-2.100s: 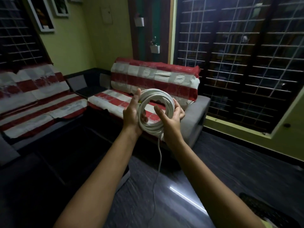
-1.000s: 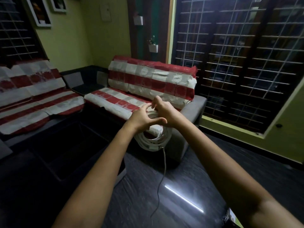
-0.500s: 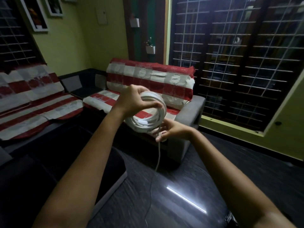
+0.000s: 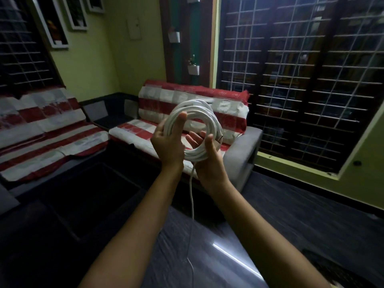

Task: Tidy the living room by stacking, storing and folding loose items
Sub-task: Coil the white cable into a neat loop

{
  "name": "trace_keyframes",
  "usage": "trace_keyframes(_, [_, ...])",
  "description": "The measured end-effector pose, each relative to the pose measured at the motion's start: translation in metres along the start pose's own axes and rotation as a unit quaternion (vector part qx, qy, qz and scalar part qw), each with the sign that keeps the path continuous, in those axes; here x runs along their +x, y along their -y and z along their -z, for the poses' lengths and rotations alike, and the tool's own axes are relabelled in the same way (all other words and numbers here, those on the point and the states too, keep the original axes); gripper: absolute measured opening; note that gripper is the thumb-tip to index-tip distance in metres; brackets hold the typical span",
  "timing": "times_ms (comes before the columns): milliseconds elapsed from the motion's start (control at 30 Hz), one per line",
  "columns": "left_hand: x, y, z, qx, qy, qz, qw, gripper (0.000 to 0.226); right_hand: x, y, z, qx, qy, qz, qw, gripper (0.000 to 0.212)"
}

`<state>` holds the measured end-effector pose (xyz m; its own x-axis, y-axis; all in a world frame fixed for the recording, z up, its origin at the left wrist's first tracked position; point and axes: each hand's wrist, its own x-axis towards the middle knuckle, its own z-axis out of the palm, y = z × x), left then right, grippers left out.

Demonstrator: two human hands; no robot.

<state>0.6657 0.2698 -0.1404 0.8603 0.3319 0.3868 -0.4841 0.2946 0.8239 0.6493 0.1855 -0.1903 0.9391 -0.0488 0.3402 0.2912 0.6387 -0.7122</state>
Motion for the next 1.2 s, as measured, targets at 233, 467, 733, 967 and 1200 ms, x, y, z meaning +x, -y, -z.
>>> trace_keyframes(233, [-0.021, 0.025, 0.011, -0.049, -0.051, 0.111, 0.991, 0.071, 0.006, -0.008, 0.003, -0.070, -0.155, 0.053, 0.984, 0.022])
trace_keyframes(467, [0.002, 0.031, 0.051, 0.132, 0.157, 0.032, 0.978, 0.118, 0.019, 0.030, 0.016, -0.355, -0.026, 0.028, 0.934, 0.030])
trace_keyframes(733, [0.042, -0.014, 0.036, 0.440, 0.540, 0.044, 0.716, 0.132, 0.037, 0.055, -0.006, -0.646, 0.269, -0.072, 0.711, 0.049])
trace_keyframes(967, [0.028, 0.001, 0.030, 0.381, 0.506, 0.120, 0.764, 0.109, 0.048, 0.047, 0.010, -0.724, 0.219, -0.104, 0.646, 0.061])
trace_keyframes(1200, [0.029, 0.000, 0.027, 0.390, 0.521, 0.110, 0.751, 0.050, 0.042, 0.059, 0.025, -0.583, 0.229, -0.266, 0.732, 0.069])
